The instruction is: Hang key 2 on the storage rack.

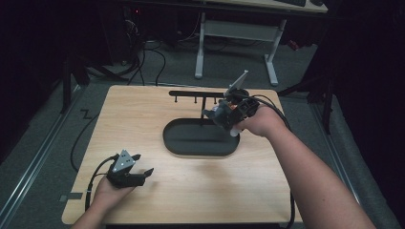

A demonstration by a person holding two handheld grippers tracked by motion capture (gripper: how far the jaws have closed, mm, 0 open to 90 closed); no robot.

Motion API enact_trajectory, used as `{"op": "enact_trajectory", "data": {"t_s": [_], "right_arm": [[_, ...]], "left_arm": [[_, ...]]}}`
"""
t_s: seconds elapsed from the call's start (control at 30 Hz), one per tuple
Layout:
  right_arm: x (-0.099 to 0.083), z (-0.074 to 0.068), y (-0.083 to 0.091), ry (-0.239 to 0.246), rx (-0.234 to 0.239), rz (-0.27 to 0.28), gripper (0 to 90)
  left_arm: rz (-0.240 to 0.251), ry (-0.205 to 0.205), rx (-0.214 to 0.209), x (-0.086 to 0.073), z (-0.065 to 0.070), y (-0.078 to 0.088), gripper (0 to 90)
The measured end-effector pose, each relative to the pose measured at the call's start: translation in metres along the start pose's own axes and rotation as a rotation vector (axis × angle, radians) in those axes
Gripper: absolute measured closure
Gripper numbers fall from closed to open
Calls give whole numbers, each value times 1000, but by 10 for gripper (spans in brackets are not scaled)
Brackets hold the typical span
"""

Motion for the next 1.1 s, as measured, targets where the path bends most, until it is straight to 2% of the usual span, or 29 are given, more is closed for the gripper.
{"op": "enact_trajectory", "data": {"t_s": [0.23,0.33,0.47,0.7,1.1], "right_arm": [[12,0,6,-10,4,28,470],[17,7,10,-33,-18,53,471],[14,13,9,-52,-40,48,470],[0,18,-10,-76,-29,13,470],[-5,19,-26,-70,-16,5,469]], "left_arm": [[4,0,1,0,0,0,260],[1,-2,0,0,0,0,260],[0,-2,-1,0,0,0,260],[-2,-5,-2,0,1,0,260],[0,-6,-1,0,1,-1,261]]}}
Point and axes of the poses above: each handheld gripper's, and its own axes: y roughly backward along the jaws, x roughly out of its top, z roughly to its right, the point moved 10 cm from there along -y, roughly forward along the jaws, and after that the axes turned 3 degrees about z, right-handed, at the moved point
